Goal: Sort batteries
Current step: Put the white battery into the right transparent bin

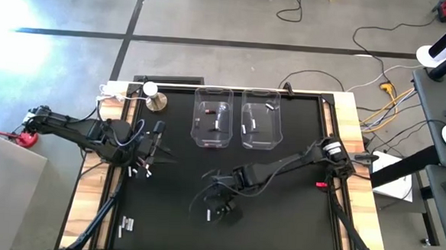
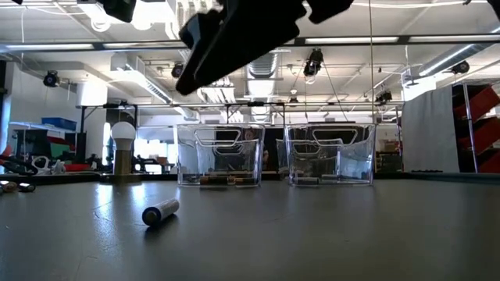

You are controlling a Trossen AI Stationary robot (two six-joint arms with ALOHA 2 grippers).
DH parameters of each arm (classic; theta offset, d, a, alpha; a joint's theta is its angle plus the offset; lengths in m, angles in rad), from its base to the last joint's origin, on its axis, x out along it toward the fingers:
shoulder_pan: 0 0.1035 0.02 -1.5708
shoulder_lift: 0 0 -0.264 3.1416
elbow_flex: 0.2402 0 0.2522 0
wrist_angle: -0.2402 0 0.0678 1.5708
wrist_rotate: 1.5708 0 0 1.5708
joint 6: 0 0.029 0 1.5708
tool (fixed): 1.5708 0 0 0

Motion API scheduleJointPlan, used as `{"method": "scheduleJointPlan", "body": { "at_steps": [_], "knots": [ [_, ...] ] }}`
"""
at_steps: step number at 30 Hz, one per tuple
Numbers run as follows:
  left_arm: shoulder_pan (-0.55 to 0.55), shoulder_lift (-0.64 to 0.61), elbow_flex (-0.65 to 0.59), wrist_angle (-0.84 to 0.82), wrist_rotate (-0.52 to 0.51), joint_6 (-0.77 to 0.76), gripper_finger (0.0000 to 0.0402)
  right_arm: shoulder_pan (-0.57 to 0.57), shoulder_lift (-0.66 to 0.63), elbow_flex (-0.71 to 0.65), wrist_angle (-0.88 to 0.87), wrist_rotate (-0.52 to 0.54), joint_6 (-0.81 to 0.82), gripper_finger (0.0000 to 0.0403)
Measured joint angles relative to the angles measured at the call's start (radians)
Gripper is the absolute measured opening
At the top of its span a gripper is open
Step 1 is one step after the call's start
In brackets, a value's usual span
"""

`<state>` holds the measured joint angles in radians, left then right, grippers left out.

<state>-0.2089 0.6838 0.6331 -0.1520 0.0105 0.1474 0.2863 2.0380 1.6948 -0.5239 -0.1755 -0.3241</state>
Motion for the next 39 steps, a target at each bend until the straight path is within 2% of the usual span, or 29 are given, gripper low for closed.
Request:
{"method": "scheduleJointPlan", "body": {
  "at_steps": [7, 12, 19, 26, 32, 39],
  "knots": [
    [0.000, 0.000, 0.000, 0.001, 0.000, 0.005, 0.0057, 0.000, 0.007, -0.141, 0.256, -0.039, 0.044, 0.0152],
    [0.000, 0.000, 0.000, 0.003, 0.000, 0.027, 0.0057, -0.002, 0.057, -0.141, 0.302, -0.086, 0.039, 0.0156],
    [0.000, 0.011, 0.000, 0.010, 0.000, 0.031, 0.0057, -0.003, 0.179, -0.022, 0.243, -0.140, -0.009, 0.0185],
    [0.000, 0.011, 0.000, 0.011, 0.000, 0.031, 0.0057, -0.006, 0.255, 0.110, 0.025, -0.148, -0.105, 0.0196],
    [0.000, 0.011, 0.000, 0.012, 0.000, 0.031, 0.0057, -0.016, 0.298, 0.154, 0.008, -0.174, -0.154, 0.0177],
    [0.000, 0.011, 0.000, 0.010, 0.000, 0.028, 0.0057, -0.043, 0.303, 0.152, -0.003, -0.177, -0.014, 0.0118]
  ]
}}
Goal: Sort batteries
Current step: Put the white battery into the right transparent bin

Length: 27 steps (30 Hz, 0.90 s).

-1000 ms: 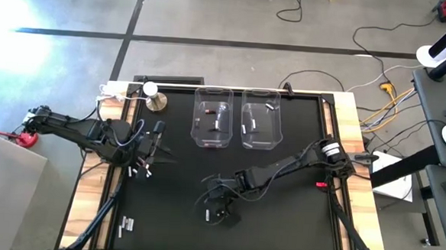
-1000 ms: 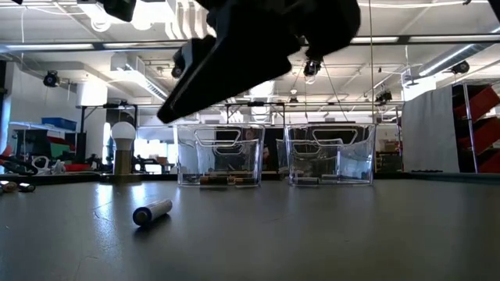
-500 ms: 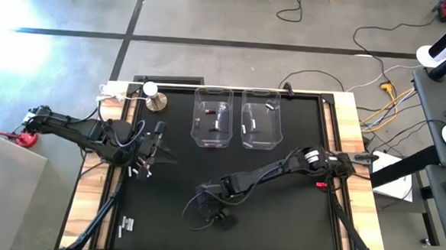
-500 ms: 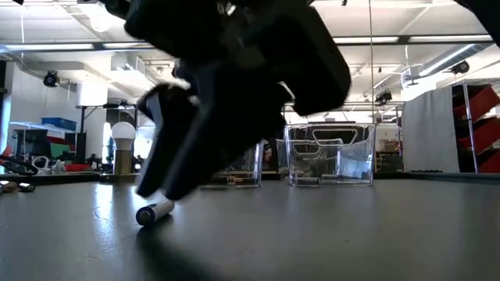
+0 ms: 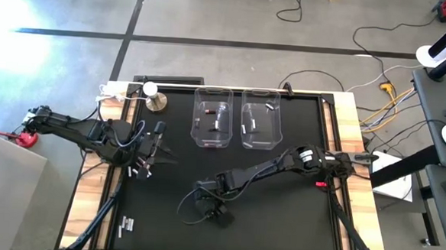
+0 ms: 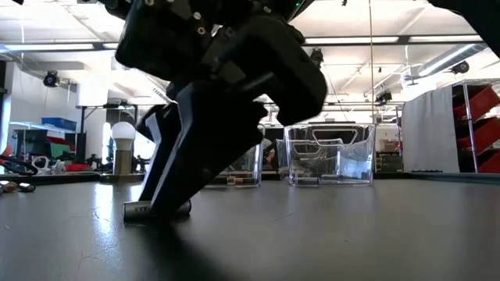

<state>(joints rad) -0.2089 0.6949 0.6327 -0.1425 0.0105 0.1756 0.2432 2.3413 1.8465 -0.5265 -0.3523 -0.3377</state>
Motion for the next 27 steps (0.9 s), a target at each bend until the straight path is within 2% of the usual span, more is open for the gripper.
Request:
{"method": "scheduleJointPlan", "body": {
  "at_steps": [4, 8, 14, 18, 23, 27],
  "knots": [
    [0.000, 0.000, 0.000, 0.000, 0.000, 0.000, 0.0057, -0.017, 0.000, -0.001, -0.009, 0.001, 0.089, 0.0066],
    [0.000, 0.000, 0.000, 0.000, 0.000, -0.001, 0.0057, -0.022, 0.000, -0.003, -0.019, 0.015, 0.101, 0.0023],
    [0.000, 0.000, 0.000, 0.000, 0.000, -0.001, 0.0057, -0.014, -0.001, -0.003, -0.047, 0.134, 0.097, 0.0038],
    [0.000, 0.000, 0.000, 0.000, 0.000, -0.001, 0.0057, -0.009, -0.002, -0.003, -0.064, 0.174, 0.102, 0.0049],
    [0.000, 0.000, 0.000, 0.000, 0.000, -0.001, 0.0057, 0.008, -0.002, -0.004, -0.073, 0.285, 0.078, 0.0037],
    [0.000, 0.000, 0.000, 0.001, 0.000, -0.001, 0.0057, 0.008, -0.002, -0.005, -0.080, 0.332, 0.084, 0.0024]
  ]
}}
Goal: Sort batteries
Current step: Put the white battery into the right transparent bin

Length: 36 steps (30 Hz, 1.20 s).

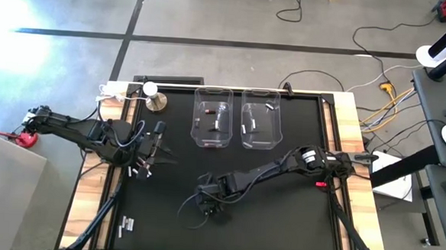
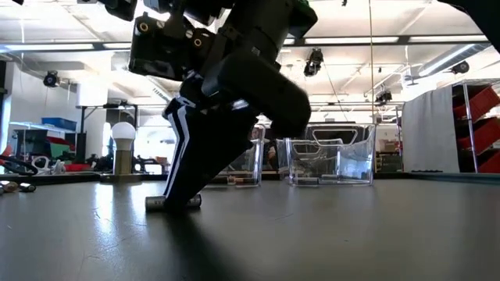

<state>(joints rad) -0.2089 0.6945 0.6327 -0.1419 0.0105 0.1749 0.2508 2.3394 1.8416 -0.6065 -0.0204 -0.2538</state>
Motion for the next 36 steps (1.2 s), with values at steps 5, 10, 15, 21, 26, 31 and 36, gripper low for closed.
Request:
{"method": "scheduleJointPlan", "body": {
  "at_steps": [5, 10, 15, 21, 26, 31, 36],
  "knots": [
    [0.000, 0.000, 0.000, 0.000, 0.000, 0.000, 0.0057, 0.000, 0.000, 0.000, -0.019, 0.092, 0.000, 0.0028],
    [0.000, 0.000, 0.000, 0.000, 0.000, 0.000, 0.0057, -0.006, 0.000, 0.000, -0.022, 0.103, 0.001, 0.0030],
    [0.000, 0.000, 0.000, 0.000, 0.000, 0.000, 0.0057, -0.011, 0.000, 0.000, -0.026, 0.108, 0.010, 0.0030],
    [0.000, 0.000, 0.000, 0.000, 0.000, 0.000, 0.0057, -0.039, 0.000, 0.000, -0.046, 0.107, 0.082, 0.0028],
    [0.000, 0.000, 0.000, -0.001, 0.000, 0.000, 0.0057, -0.062, -0.020, 0.000, -0.090, 0.134, 0.159, 0.0028],
    [0.000, 0.000, 0.000, -0.016, 0.000, 0.000, 0.0057, -0.074, -0.105, -0.011, -0.213, 0.150, 0.201, 0.0028],
    [0.000, 0.000, 0.000, -0.017, 0.000, 0.000, 0.0057, -0.083, -0.275, -0.010, -0.280, 0.191, 0.226, 0.0028]
  ]
}}
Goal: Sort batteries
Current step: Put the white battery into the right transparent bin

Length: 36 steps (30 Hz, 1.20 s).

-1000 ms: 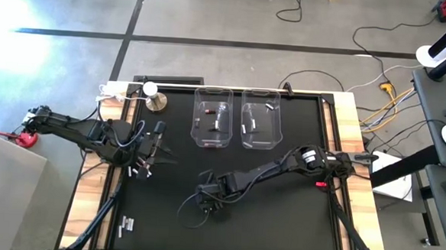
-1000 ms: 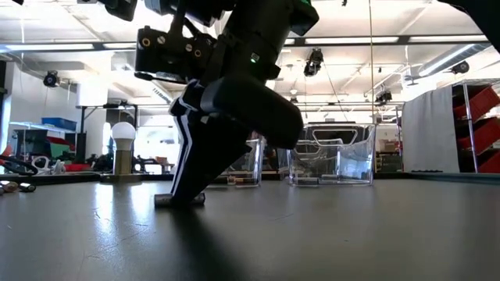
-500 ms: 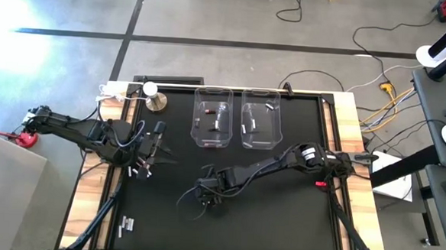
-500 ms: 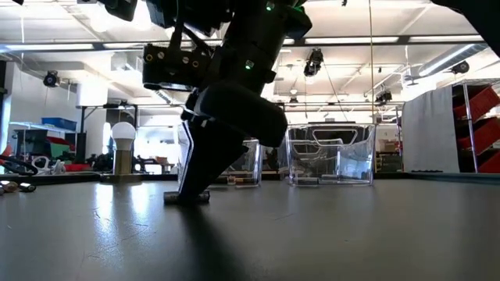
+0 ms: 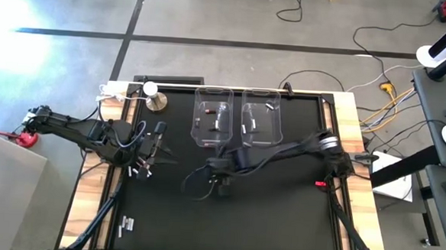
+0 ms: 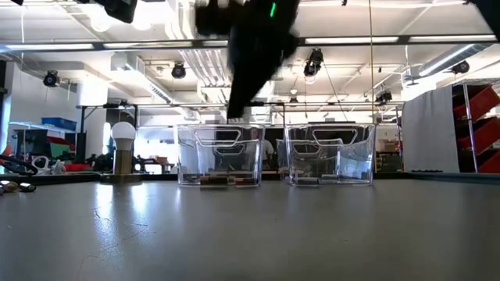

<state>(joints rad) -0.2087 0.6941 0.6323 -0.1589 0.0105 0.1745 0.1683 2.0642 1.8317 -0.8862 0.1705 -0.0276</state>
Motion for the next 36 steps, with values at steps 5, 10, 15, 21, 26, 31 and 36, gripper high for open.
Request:
{"method": "scheduleJointPlan", "body": {
  "at_steps": [5, 10, 15, 21, 26, 31, 36],
  "knots": [
    [0.000, 0.000, 0.000, 0.000, 0.000, -0.008, 0.0057, -0.041, -0.165, -0.022, -0.068, 0.018, 0.060, 0.0028],
    [0.000, 0.000, 0.001, 0.001, 0.000, -0.008, 0.0057, -0.127, -0.324, -0.045, -0.139, 0.090, 0.096, 0.0028],
    [0.000, 0.000, 0.001, 0.002, 0.000, -0.008, 0.0057, -0.254, -0.407, -0.107, -0.178, 0.094, 0.087, 0.0028],
    [0.000, 0.001, 0.001, 0.005, 0.000, -0.008, 0.0057, -0.429, -0.459, -0.213, -0.177, 0.040, 0.063, 0.0028],
    [0.000, 0.000, 0.001, 0.005, 0.000, -0.008, 0.0057, -0.560, -0.440, -0.327, -0.163, 0.013, 0.249, 0.0028],
    [0.000, 0.000, 0.001, 0.008, 0.000, -0.008, 0.0057, -0.623, -0.372, -0.424, -0.130, -0.005, 0.434, 0.0028],
    [0.000, 0.000, 0.001, 0.010, 0.000, -0.008, 0.0057, -0.648, -0.289, -0.462, -0.050, -0.076, 0.487, 0.0028]
  ]
}}
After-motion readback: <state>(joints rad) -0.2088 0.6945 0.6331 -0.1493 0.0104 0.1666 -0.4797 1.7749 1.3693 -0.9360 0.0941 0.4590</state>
